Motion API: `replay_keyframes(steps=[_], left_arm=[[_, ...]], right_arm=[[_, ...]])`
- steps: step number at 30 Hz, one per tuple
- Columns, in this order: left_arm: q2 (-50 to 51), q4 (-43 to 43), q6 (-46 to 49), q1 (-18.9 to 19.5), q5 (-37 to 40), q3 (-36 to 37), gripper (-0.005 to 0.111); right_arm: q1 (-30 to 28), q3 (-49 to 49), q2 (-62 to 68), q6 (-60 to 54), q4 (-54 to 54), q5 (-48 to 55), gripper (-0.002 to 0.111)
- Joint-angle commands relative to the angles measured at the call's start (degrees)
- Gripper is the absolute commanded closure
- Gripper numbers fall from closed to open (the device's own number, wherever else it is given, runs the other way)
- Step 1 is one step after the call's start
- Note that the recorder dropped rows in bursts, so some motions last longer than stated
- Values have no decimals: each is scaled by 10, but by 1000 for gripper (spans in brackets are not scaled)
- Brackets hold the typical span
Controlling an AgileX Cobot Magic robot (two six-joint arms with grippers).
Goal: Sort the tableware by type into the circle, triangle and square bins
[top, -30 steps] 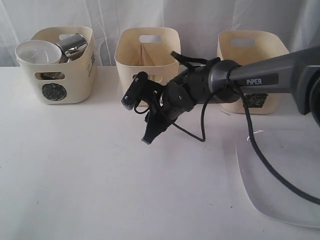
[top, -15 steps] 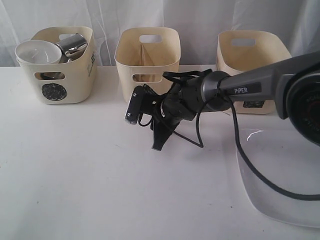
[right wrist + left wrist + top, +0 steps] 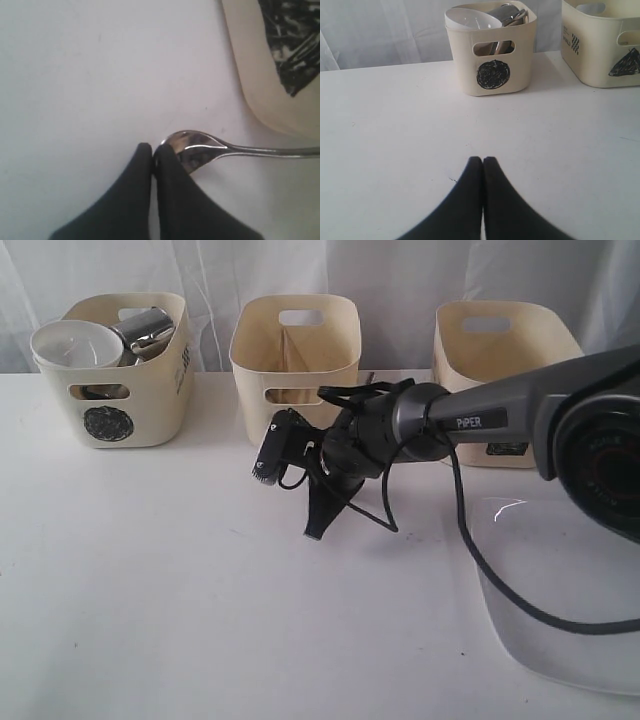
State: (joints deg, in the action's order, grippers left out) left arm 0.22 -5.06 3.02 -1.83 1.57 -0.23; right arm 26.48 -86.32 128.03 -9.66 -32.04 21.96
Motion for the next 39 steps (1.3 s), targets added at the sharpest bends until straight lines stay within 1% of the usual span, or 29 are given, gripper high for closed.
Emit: replay_keyframes(steps=[1, 6, 10, 15, 18, 21, 26, 31, 35, 39], left_arm=[[-2, -7, 1, -2, 0, 2, 105], [-2, -7, 1, -2, 0, 2, 105], [-2, -7, 1, -2, 0, 2, 105], [-2, -7, 1, -2, 0, 2, 105], [-2, -7, 1, -2, 0, 2, 105], [-2, -7, 1, -2, 0, 2, 105], [-2, -7, 1, -2, 0, 2, 105], [-2, -7, 1, -2, 0, 2, 105], [-2, -7, 1, -2, 0, 2, 105], [-2, -7, 1, -2, 0, 2, 105]], right_arm=[[9, 2, -2, 39, 4, 56, 108], [25, 4, -32, 56, 23, 103, 108], [37, 24, -71, 58, 40, 128, 108], [53, 55, -135, 60, 44, 147, 108], [67, 77, -206, 60, 48, 149, 108], [79, 78, -246, 53, 50, 162, 108], [84, 78, -260, 42, 51, 196, 108], [84, 78, -254, 42, 55, 197, 108], [86, 80, -238, 24, 103, 196, 108], [102, 111, -234, 11, 136, 181, 108]])
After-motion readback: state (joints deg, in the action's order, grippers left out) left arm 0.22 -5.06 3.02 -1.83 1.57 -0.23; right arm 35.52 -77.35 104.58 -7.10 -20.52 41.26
